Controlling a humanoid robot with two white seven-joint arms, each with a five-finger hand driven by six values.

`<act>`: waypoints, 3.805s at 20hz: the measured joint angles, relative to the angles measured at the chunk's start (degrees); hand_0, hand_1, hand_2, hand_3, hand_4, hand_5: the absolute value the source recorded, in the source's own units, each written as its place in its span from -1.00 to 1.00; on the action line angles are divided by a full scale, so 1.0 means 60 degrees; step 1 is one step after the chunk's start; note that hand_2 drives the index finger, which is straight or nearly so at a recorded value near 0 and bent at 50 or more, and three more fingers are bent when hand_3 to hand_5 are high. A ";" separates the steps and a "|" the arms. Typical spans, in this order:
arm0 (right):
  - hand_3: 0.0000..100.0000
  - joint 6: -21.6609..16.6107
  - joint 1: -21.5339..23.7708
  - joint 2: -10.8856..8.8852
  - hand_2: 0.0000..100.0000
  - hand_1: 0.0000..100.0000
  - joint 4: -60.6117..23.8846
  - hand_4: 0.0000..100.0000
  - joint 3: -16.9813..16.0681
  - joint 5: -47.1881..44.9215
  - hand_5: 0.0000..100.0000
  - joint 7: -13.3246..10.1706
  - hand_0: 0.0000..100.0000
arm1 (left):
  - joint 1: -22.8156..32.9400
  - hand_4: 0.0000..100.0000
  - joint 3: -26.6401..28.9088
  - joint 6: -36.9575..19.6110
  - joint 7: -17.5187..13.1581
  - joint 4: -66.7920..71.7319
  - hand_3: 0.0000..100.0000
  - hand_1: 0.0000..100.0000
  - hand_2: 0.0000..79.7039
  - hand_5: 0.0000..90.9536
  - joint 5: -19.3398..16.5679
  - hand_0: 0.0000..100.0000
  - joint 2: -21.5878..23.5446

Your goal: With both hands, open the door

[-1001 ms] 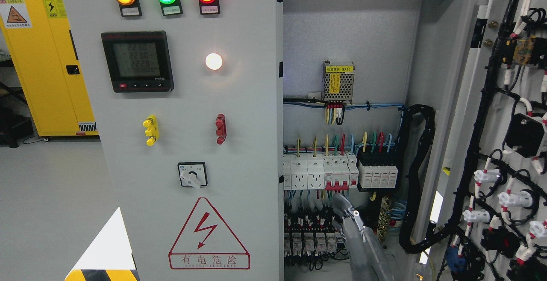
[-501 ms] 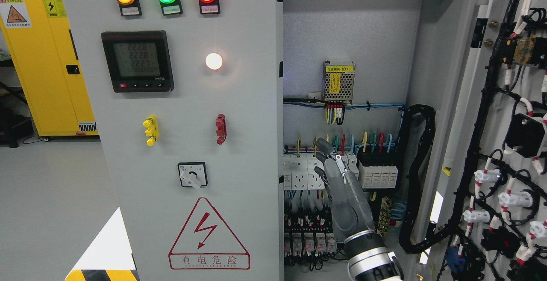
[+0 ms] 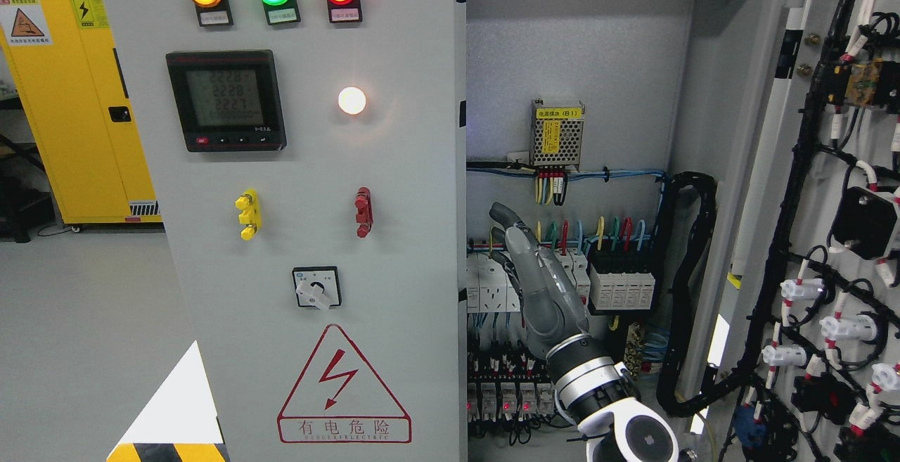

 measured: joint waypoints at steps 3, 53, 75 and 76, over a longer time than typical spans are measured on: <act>-1.00 0.0195 -0.0225 0.0041 -1.00 -0.76 0.0261 -1.00 -0.0140 -0.0152 -1.00 0.0099 -0.60 | 0.0000 -1.00 0.0000 0.0020 0.0000 0.0000 -1.00 -1.00 -1.00 -1.00 -0.0001 -1.00 -0.0001; -1.00 0.0928 -0.2086 -0.0652 -1.00 -0.76 0.2870 -1.00 -0.0922 -0.2795 -1.00 0.4528 -0.60 | 0.0015 -1.00 0.0015 -0.0016 0.0020 0.0017 -1.00 -1.00 -1.00 -1.00 0.0004 -1.00 -0.0135; -1.00 0.1164 -0.2510 -0.0397 -1.00 -0.76 0.3318 -1.00 -0.0832 -0.2901 -1.00 0.5794 -0.60 | 0.0014 -1.00 0.0015 -0.0048 0.0024 0.0003 -1.00 -1.00 -1.00 -1.00 0.0005 -1.00 -0.0154; -1.00 0.1165 -0.2522 -0.0398 -1.00 -0.76 0.3331 -1.00 -0.0842 -0.2902 -1.00 0.5819 -0.60 | 0.0020 -1.00 0.0015 -0.0048 0.0025 0.0004 -1.00 -1.00 -1.00 -1.00 0.0005 -1.00 -0.0154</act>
